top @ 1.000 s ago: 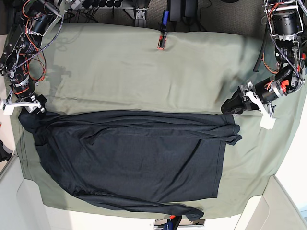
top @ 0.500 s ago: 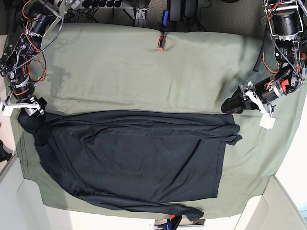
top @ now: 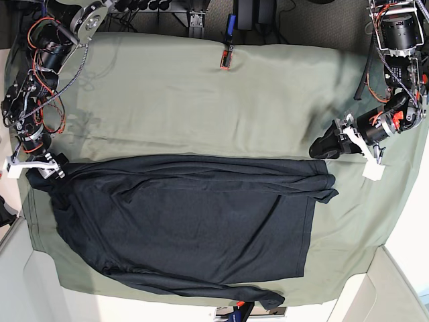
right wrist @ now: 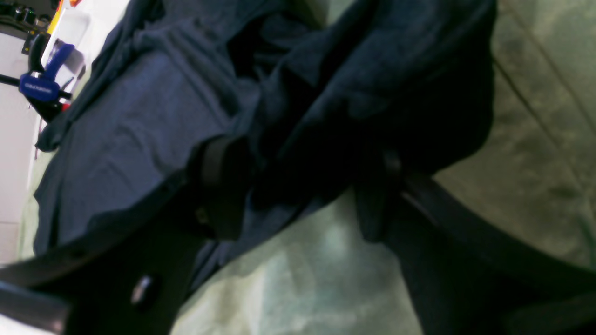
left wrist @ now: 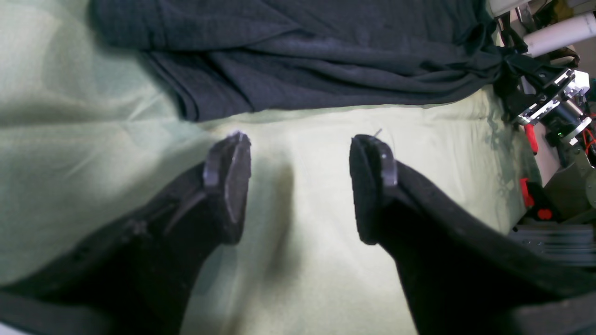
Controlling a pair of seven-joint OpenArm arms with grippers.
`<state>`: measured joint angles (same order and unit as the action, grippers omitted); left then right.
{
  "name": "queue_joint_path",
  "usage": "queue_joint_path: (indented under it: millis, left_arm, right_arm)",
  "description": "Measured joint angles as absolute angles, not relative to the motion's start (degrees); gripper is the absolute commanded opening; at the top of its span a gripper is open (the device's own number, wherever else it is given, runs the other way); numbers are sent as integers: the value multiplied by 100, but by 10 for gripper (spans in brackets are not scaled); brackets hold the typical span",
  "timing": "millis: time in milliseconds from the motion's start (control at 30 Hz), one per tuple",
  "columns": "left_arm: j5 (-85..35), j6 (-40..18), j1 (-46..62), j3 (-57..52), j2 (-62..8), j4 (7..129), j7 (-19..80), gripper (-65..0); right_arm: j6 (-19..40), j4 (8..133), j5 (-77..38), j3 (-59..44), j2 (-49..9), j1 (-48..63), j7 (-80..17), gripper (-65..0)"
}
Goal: Fold the T-shirt properly
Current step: 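Regrasp the shirt's side edges with both grippers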
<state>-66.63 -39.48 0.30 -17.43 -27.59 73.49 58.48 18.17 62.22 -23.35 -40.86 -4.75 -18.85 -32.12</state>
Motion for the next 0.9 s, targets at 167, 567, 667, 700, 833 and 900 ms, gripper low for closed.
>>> queue_joint_path:
  millis: [167,567,667,700,833,900]
  left_arm:
    - [-6252,-3946,30,-1743,-2526,7349,5607,-287]
    - [-5308,-3946,-705,-1756,-2303,6608,5137,-287]
    - [-5111,-3975,-847,-1758,-2316,6287,5009,-287]
    - [-5113,-3972,-851,-1756,-2353,6285,5013,-287]
    - [-5170,-3968,-829,-2014,-2628,6405,5076,-287]
    - [-5280,-3968,-838,-2152,-2871,6429,5057,-287]
  right_arm:
    - [1820,6224,-2287,-4086,-473,-1883,-3194,-281]
    - [1844,6224,-2287,-4086,-475,-1874,-3212,-281]
    - [1846,6224,-2279,-4086,-475,-1876,-3212,-281]
    - [1846,6224,-2283,-4086,-475,-1874,-3212,-281]
    - [1846,6224,-2285,-4086,-475,-1872,-3234,-281]
    - [1846,6224,-2285,-4086,-475,-1872,-3227,-281]
